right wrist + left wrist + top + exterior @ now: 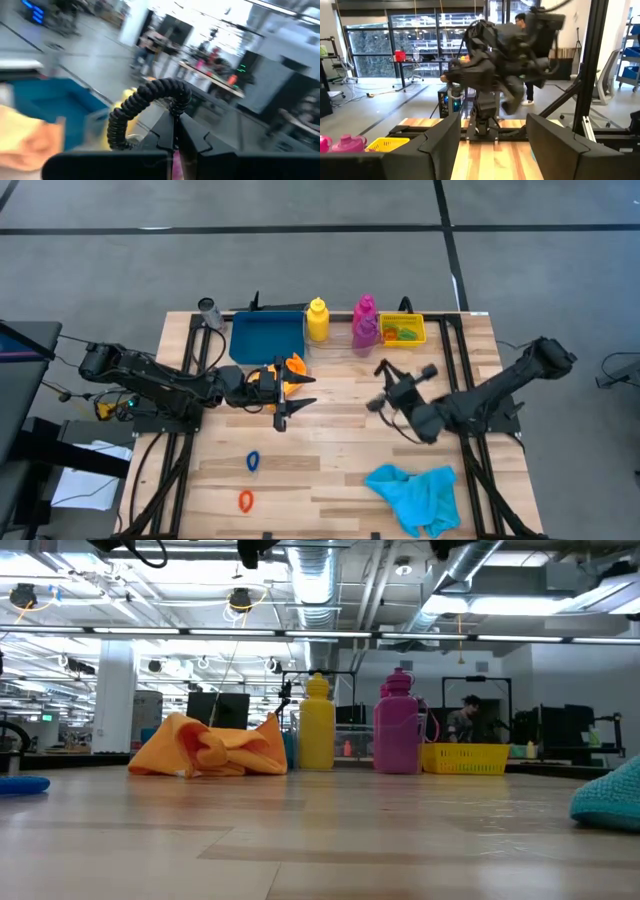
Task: Pick & Place Sports Items
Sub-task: Put the black spring keychain into the yellow bin
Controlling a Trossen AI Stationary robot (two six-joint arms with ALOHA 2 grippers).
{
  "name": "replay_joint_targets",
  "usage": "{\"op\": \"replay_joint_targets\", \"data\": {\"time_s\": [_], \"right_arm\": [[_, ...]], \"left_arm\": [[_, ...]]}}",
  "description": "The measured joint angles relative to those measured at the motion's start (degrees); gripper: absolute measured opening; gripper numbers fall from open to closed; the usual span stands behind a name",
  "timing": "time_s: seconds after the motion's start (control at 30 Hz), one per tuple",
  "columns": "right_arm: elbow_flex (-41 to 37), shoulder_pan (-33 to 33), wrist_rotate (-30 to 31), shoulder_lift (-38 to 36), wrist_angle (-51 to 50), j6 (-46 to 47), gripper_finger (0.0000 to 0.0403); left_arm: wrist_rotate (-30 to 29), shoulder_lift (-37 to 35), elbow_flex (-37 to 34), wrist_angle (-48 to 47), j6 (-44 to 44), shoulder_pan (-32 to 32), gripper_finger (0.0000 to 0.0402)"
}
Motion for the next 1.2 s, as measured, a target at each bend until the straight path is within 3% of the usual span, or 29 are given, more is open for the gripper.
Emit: {"op": "replay_joint_targets", "data": {"time_s": [0.53,0.7,0.83,1.0,1.2], "right_arm": [[0.0,-31.1,0.0,-8.3,-0.1,-14.0,0.0000],[0.0,-38.7,-5.0,-8.4,-5.9,-12.7,0.0002],[0.0,-42.6,-16.1,-8.4,-21.1,2.7,0.0008],[0.0,-51.9,-40.5,-7.9,-41.3,27.5,0.0007],[-0.1,-63.0,-53.7,-7.1,-50.2,31.7,0.0007]], "left_arm": [[0.1,0.0,0.0,-1.4,-0.1,0.0,0.0222],[0.1,0.0,0.0,-1.9,-1.8,0.0,0.0222],[0.3,0.0,0.0,-2.9,-5.4,0.0,0.0222],[0.2,0.0,0.0,-4.9,-7.7,0.0,0.0222],[0.2,0.0,0.0,-4.8,-7.7,0.0,0.0222]]}}
